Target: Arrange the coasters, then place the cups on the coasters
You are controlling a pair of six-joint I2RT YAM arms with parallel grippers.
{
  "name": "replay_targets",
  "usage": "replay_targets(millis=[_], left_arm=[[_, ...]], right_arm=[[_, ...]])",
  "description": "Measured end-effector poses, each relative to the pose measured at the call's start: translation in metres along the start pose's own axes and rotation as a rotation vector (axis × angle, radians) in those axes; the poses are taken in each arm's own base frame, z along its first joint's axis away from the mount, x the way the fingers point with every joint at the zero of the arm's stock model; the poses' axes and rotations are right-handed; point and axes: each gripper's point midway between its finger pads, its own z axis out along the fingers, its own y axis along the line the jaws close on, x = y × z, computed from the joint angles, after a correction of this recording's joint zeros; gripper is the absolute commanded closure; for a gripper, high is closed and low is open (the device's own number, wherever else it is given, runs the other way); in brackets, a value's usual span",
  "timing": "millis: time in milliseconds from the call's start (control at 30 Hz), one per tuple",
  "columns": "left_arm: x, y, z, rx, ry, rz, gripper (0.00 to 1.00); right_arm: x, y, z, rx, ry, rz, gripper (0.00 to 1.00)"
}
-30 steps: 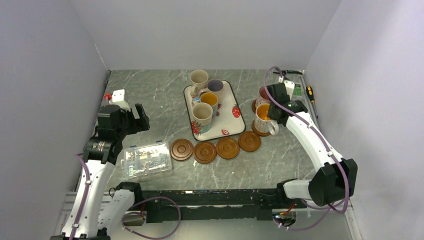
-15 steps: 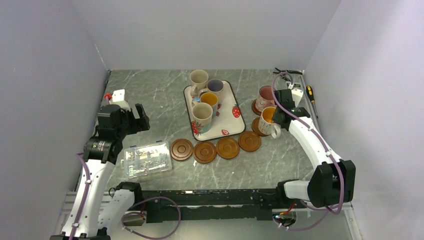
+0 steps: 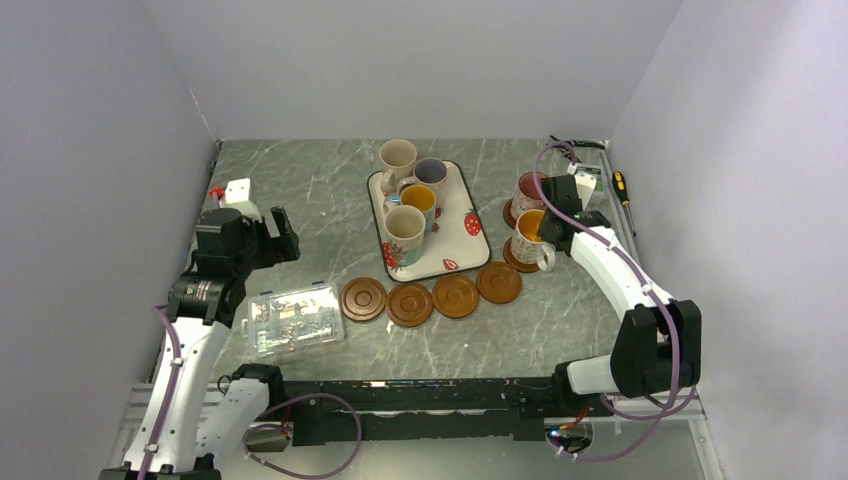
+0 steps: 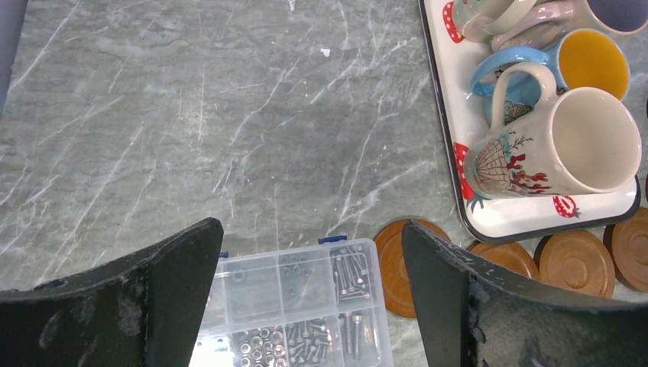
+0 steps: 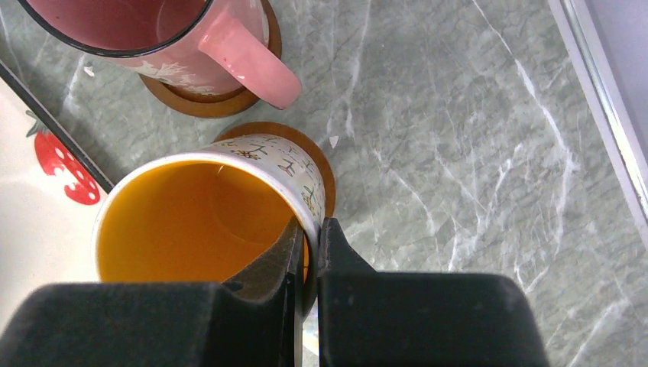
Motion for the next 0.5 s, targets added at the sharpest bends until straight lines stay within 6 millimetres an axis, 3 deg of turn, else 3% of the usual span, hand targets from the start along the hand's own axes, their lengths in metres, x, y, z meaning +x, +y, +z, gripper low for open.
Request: replay_targets(millis=[500], left_arm=[[0.0, 0.0, 0.0, 0.0, 0.0, 0.0, 0.06]], right_arm=[[0.004, 0.01, 0.015, -0.068, 0.031, -0.103, 1.0]])
